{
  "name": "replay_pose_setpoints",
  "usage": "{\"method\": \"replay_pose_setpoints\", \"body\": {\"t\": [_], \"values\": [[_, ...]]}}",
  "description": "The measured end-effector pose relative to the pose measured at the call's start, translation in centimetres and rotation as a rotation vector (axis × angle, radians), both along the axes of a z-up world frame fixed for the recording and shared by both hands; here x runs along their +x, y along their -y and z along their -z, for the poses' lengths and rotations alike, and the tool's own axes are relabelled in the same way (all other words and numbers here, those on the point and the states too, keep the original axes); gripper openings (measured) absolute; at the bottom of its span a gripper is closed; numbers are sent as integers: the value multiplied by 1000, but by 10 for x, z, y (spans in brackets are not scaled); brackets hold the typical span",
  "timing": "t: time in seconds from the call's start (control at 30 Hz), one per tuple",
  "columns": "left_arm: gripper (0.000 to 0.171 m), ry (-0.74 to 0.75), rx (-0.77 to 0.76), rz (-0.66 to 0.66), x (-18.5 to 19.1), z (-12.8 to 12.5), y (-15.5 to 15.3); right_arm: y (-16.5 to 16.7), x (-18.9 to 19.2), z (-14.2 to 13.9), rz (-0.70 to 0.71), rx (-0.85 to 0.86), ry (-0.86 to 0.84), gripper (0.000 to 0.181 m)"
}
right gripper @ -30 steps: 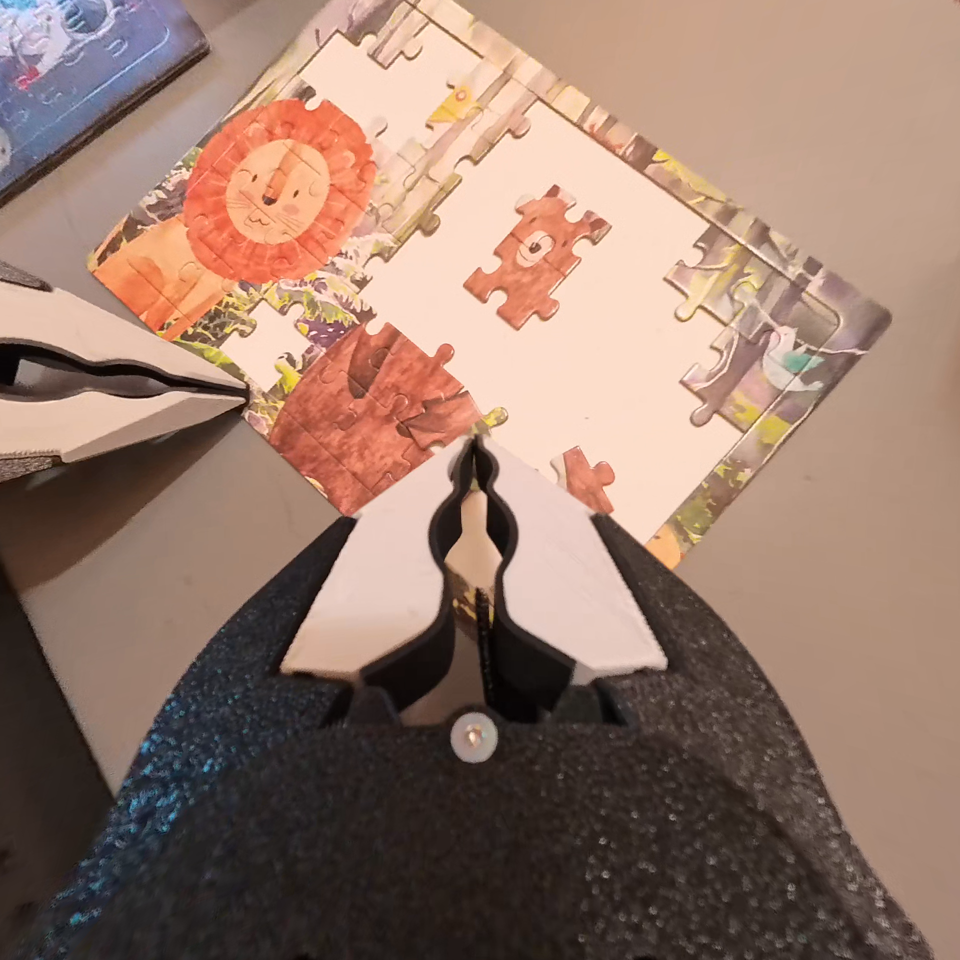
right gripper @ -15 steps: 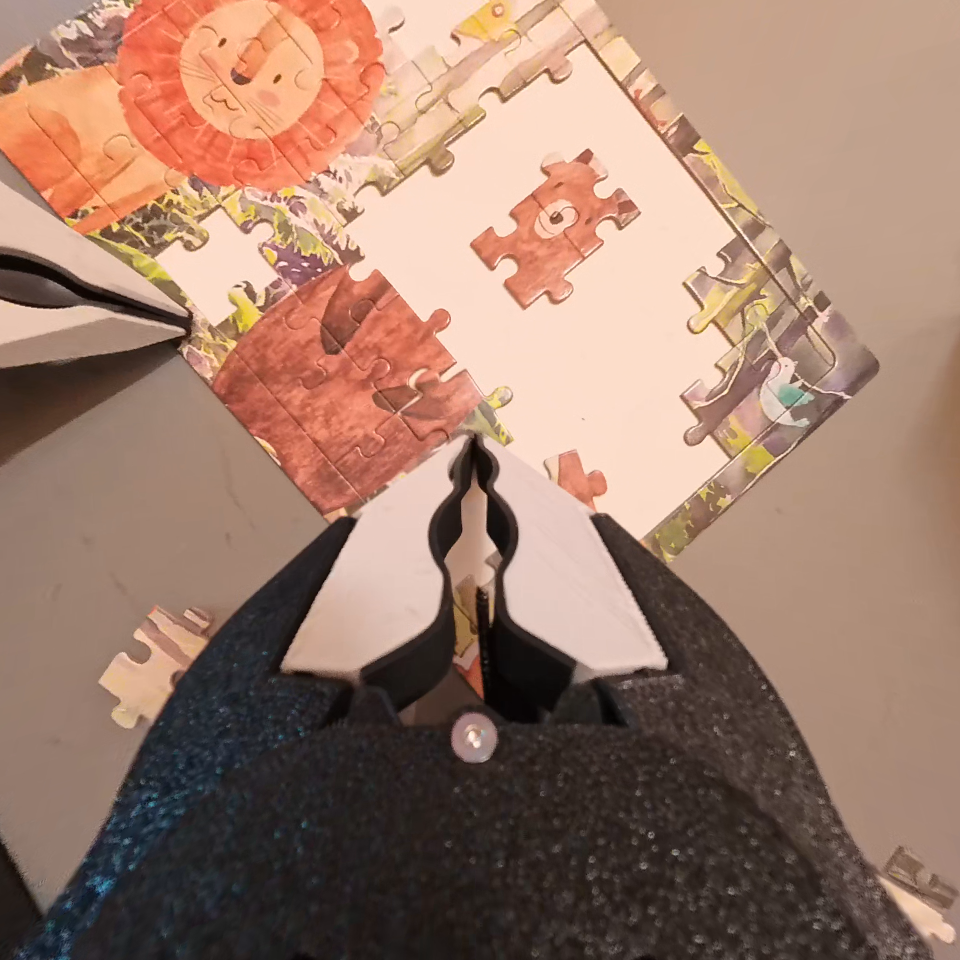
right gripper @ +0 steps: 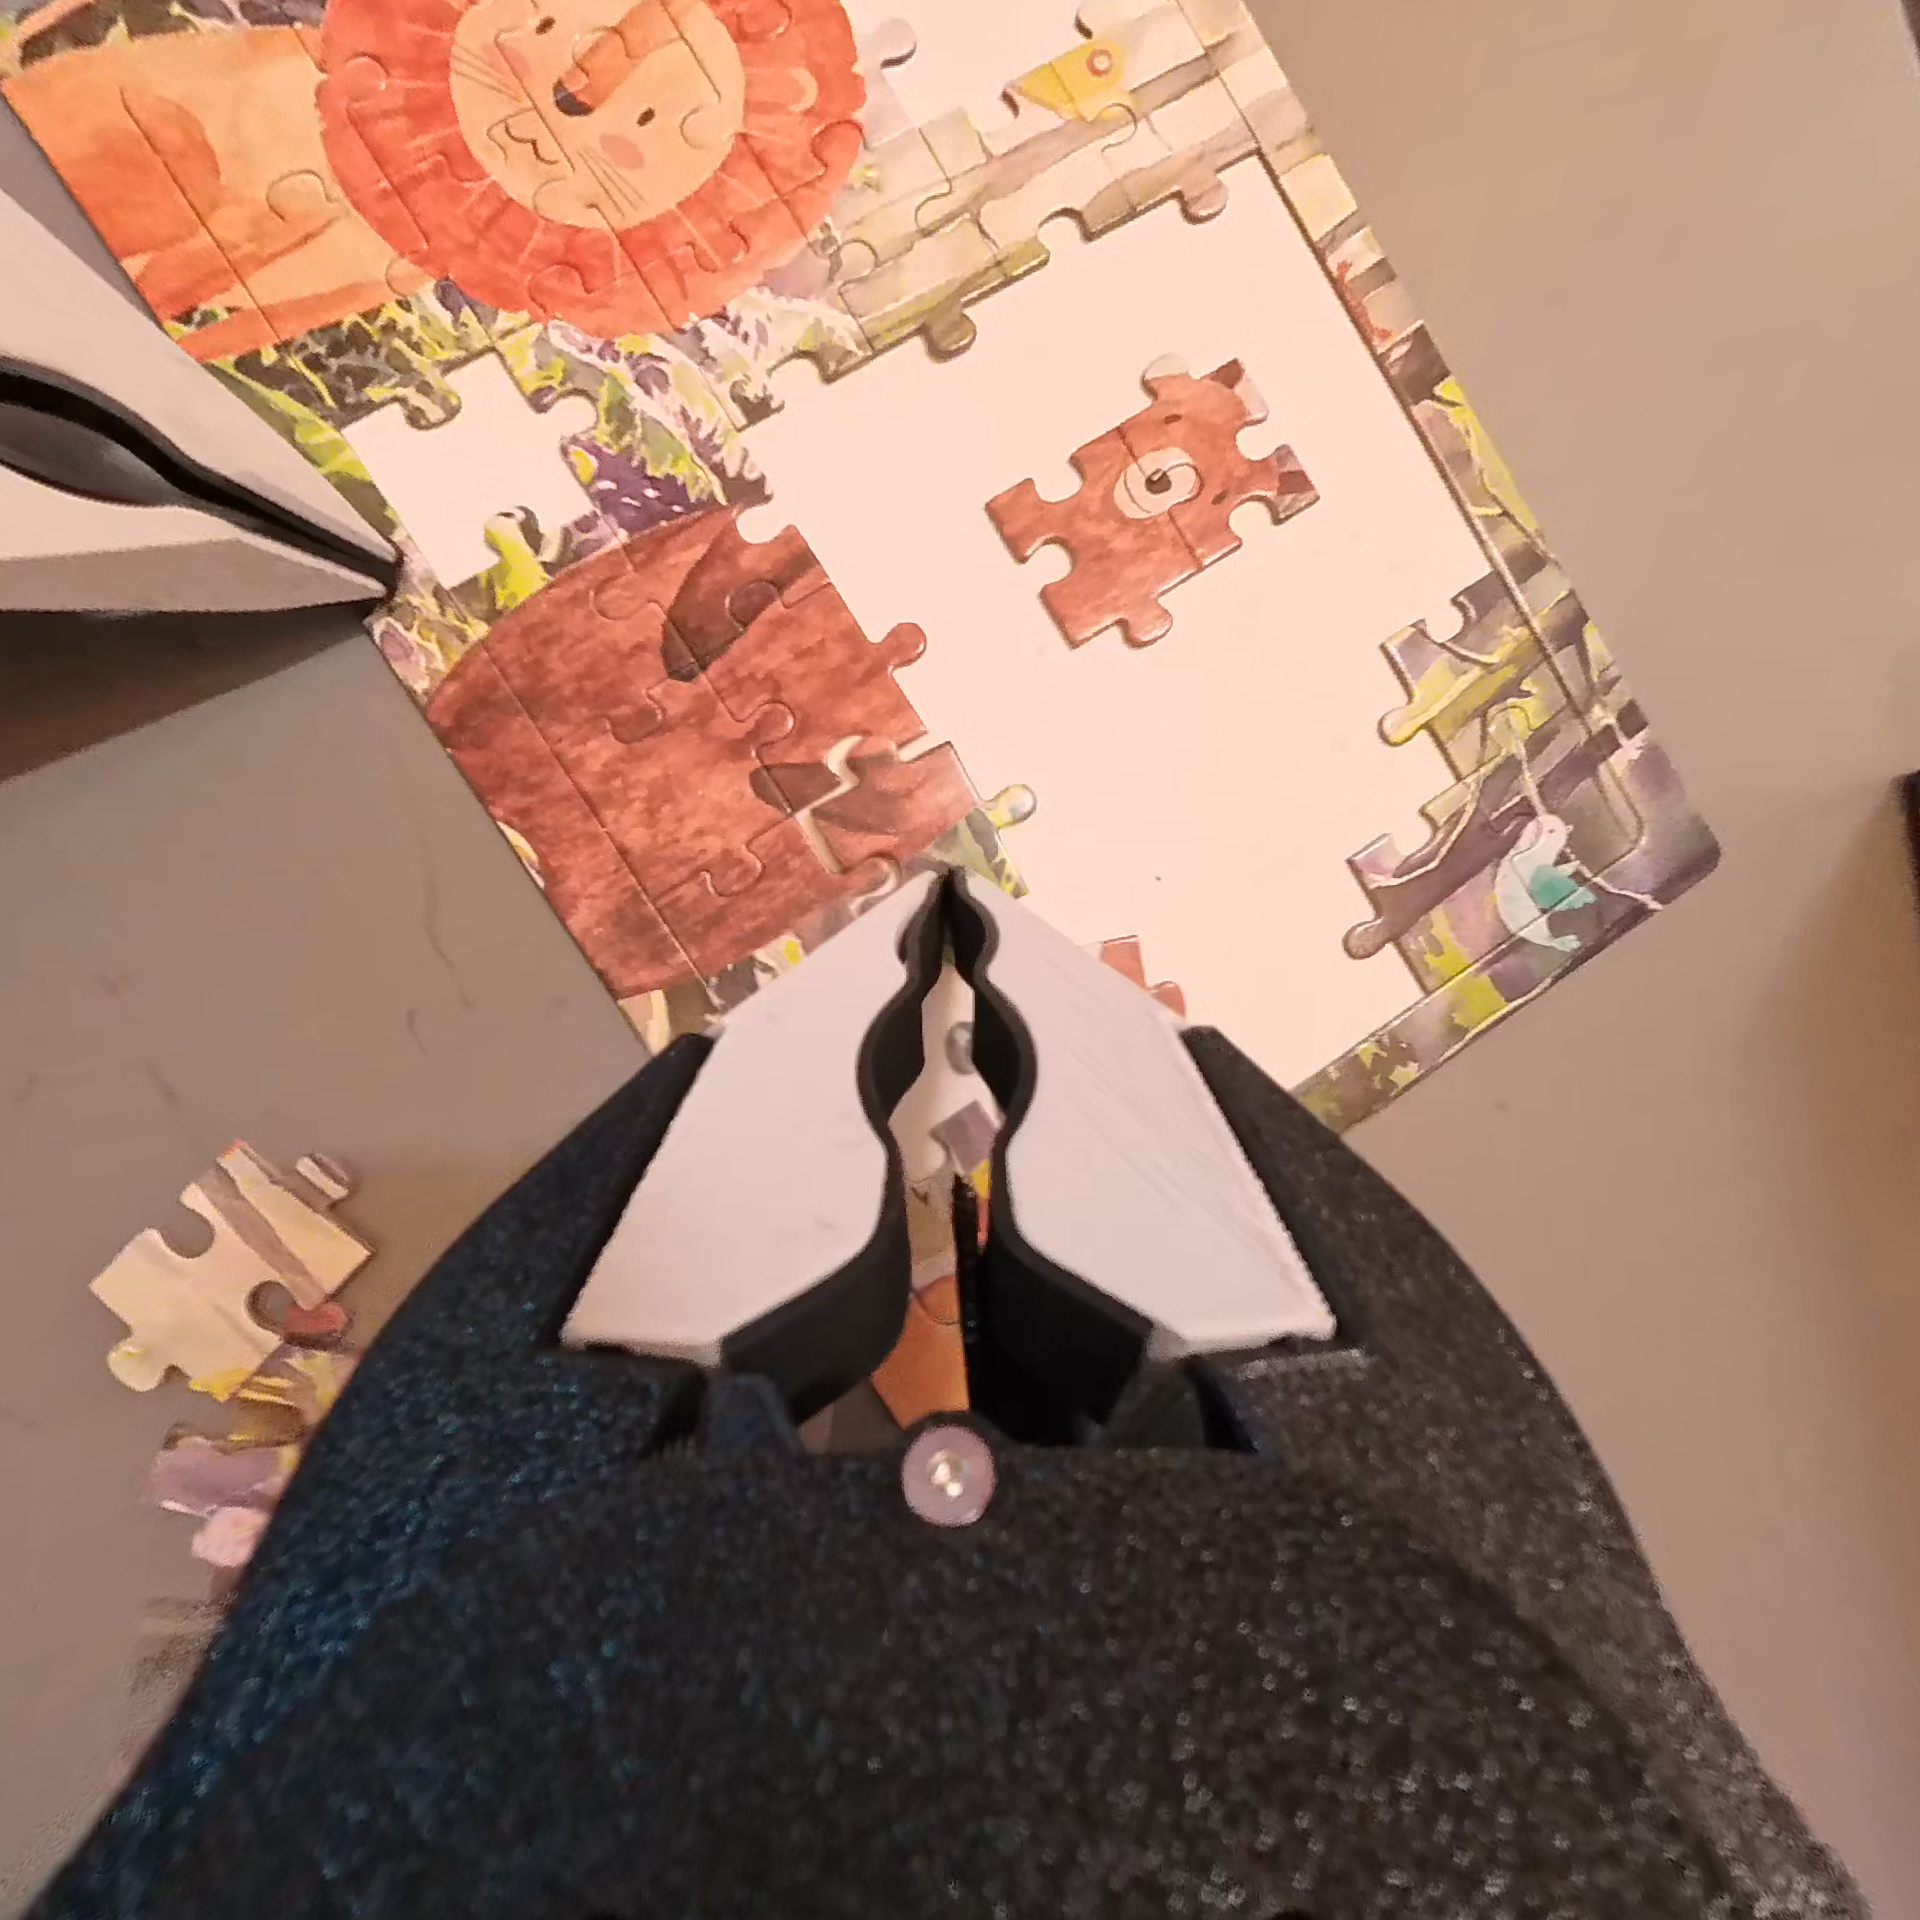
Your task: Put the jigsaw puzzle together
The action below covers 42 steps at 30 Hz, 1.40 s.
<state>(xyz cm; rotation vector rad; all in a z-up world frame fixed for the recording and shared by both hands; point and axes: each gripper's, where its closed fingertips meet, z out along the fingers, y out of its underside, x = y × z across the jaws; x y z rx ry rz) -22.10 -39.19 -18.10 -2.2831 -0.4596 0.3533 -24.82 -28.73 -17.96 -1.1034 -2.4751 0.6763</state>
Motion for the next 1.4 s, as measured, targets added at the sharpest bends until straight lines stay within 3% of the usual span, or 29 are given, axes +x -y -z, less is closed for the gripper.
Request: {"method": "replay_pose_setpoints", "body": {"t": [0.13, 0.27, 0.77, 0.93, 1.07, 1.4], "values": [[0, -1, 0, 0, 0, 0, 0, -7, -7, -8, 23, 33, -61, 0], [0, -1, 0, 0, 0, 0, 0, -11, -10, -1, 80, 6, -16, 3], [0, -4, -2, 7, 1, 0, -1, -6, -12, 1, -19, 67, -51, 0], [0, 0, 0, 6, 1, 0, -1, 1, -15, -19, -22, 28, -130, 0], [0, -1, -1, 6, 1, 0, -1, 6, -12, 1, -22, 34, -55, 0], [0, -2, -1, 6, 1, 0, -1, 13, -12, 2, -48, 32, -78, 0]]}}
